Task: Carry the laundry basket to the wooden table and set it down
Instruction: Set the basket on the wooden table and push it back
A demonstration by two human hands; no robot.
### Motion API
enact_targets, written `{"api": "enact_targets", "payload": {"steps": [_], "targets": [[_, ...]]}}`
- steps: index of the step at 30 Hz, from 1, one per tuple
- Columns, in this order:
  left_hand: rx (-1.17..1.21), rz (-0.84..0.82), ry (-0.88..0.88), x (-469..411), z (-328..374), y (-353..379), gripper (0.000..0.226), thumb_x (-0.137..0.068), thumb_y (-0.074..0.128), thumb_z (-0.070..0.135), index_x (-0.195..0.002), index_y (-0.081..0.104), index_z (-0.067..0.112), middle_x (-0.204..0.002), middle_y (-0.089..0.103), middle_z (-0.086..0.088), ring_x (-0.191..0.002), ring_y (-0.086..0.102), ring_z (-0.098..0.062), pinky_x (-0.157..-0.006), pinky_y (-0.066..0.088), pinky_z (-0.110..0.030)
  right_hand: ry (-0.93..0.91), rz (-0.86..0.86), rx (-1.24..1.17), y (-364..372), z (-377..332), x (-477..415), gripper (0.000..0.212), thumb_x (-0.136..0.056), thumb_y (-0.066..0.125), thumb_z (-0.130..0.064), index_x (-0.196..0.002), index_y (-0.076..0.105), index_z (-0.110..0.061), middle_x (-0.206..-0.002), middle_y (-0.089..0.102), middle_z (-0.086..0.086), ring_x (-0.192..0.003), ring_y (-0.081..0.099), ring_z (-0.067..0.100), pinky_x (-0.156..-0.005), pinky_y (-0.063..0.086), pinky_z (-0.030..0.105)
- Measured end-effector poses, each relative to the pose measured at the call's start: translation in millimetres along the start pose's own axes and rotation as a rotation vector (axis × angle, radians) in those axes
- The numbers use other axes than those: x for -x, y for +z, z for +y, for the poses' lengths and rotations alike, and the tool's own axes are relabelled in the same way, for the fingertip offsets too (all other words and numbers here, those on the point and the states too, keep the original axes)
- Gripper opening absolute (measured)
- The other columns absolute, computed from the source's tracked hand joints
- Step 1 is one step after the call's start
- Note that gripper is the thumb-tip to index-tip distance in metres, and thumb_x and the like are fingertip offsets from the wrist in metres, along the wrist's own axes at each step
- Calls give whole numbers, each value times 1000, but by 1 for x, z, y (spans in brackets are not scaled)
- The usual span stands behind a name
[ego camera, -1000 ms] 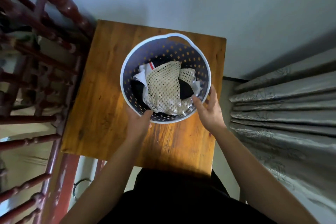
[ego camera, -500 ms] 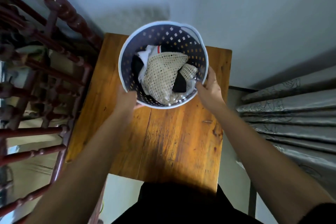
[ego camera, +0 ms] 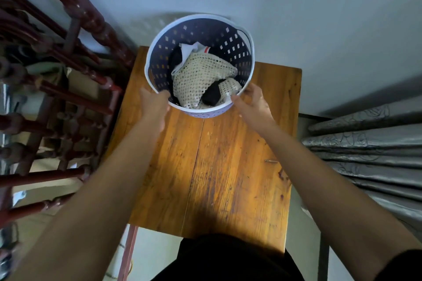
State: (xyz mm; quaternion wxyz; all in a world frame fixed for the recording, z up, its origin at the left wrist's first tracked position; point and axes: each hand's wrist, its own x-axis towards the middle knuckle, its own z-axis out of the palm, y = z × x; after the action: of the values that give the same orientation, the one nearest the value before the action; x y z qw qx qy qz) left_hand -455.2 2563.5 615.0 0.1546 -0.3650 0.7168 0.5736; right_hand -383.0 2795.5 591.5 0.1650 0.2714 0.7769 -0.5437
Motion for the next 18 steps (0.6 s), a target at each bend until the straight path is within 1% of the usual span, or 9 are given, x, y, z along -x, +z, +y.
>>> {"api": "enact_targets", "payload": {"steps": [2,3,5,7,10,12,14,16,18], "targets": [[24,-42,-135,13,-15,11,62,-90,68,13,-144,39,19,-120,57,-2,-101,66,-23,-84,60,-36,58,13,-61,-5,-3,-6,104,-86,62,-72,-169,7,-41,-176,33,2,-148,53,35,-111,54,57],[60,-79,-201,17,-22,17,60,-90,69,12,-143,41,17,-122,56,-4,-98,67,-25,-86,62,-40,73,12,-91,-7,-4,-11,105,-88,62,-70,-169,1,-44,-179,26,2,-150,51,37,-112,54,58],[190,-146,-274,20,-27,25,53,-91,66,4,-140,47,11,-123,58,-13,-94,69,-30,-85,63,-48,63,-6,-151,-8,-9,-18,96,-101,60,-51,-169,-6,-45,-181,20,1,-150,51,38,-110,56,56],[272,-159,-259,19,-23,25,48,-91,58,-6,-138,51,5,-127,60,-19,-93,70,-33,-84,64,-49,24,-15,-164,-6,-13,-23,88,-107,55,-33,-169,-5,-46,-176,34,4,-143,59,36,-107,59,52],[252,-111,-178,8,-19,10,47,-91,50,-9,-137,52,6,-128,61,-14,-97,70,-32,-81,65,-46,-34,-54,-95,11,-20,-22,88,-106,52,-25,-169,-4,-49,-160,55,5,-124,71,30,-100,64,49],[218,-69,-133,-2,-16,-9,45,-93,48,-6,-136,51,6,-123,60,-12,-97,69,-30,-73,66,-41,-45,-103,-57,26,-24,-15,95,-105,58,-29,-167,-11,-50,-166,49,3,-125,69,30,-100,63,53],[185,-25,-94,-16,-17,-31,42,-94,46,-3,-134,51,7,-126,60,-13,-97,67,-27,-67,65,-38,-68,-141,-21,42,-27,-9,103,-102,64,-39,-166,-15,-50,-174,36,-3,-136,61,33,-104,60,57],[180,14,-47,-25,-17,-48,41,-96,43,-2,-133,53,13,-131,61,-12,-97,66,-24,-70,65,-40,-93,-179,0,58,-30,-7,108,-98,67,-50,-164,-20,-53,-177,30,-6,-143,56,34,-103,60,57],[205,45,9,-27,-18,-57,42,-97,44,1,-131,49,24,-134,60,-6,-99,65,-19,-84,63,-43,-106,-228,1,76,-34,-9,110,-97,66,-54,-159,-26,-57,-177,31,-3,-137,61,37,-97,63,59]]}}
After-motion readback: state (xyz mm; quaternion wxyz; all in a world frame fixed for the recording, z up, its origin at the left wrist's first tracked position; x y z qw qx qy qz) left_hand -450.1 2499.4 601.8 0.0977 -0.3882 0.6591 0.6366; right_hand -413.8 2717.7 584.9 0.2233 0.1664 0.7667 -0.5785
